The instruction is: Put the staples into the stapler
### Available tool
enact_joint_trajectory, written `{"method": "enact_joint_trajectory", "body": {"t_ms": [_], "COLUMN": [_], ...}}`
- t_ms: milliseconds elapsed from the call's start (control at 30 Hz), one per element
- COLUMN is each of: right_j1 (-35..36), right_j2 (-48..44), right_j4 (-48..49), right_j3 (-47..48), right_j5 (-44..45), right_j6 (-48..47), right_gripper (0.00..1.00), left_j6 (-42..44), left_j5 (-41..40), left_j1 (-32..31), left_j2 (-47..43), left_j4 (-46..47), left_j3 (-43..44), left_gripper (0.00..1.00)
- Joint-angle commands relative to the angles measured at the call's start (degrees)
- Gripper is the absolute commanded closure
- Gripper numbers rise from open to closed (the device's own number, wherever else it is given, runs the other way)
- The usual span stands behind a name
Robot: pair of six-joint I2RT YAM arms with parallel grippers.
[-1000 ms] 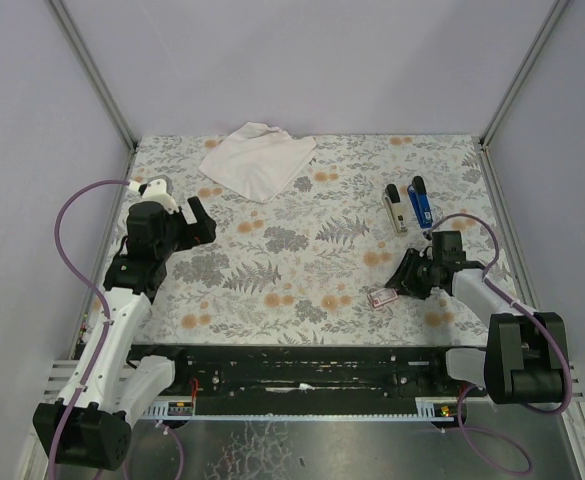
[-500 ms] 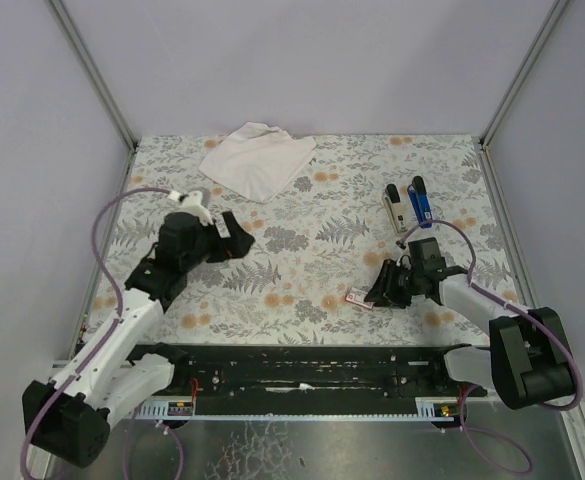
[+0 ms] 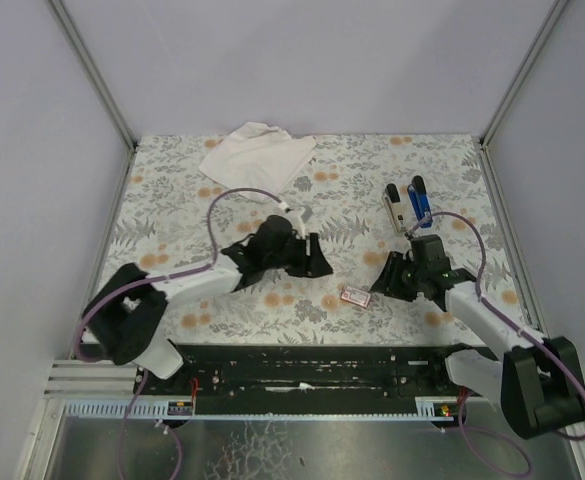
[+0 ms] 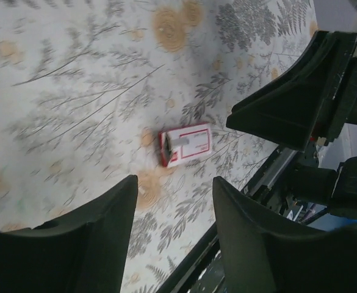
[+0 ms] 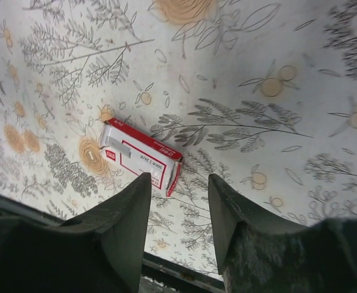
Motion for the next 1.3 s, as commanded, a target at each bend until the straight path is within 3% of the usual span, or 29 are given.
{"method": "enact_joint_trajectory", "body": {"t_ms": [0, 267, 600, 1267], "right_j1": [0.3, 0.3, 0.3, 0.3], "right_j2": [-4.2, -4.0, -3.8, -2.3], "right_j4": [-2.8, -1.5, -0.2, 0.8], "right_j3": [1.6, -0.6, -1.4, -1.6], "right_j5": [8.2, 5.6, 4.5, 3.5], "right_j6": [-1.0, -0.5, -0.1, 0.5], "right_gripper": [0.51, 0.52, 0.52, 0.54], "left_j6": [2.7, 2.9, 2.2, 1.1], "left_j5": [2.1, -5.2, -9.3, -9.5], "left_j1": [-4.5, -9.6, -10.3, -10.4], "left_j2": [11.8, 23.4, 23.9, 26.4], "left_j4": [4.2, -3.8, -5.0, -4.2], "left_j3": [9.1, 17.7, 16.6, 17.9], "left_gripper": [0.51, 0.58, 0.65, 0.84]}}
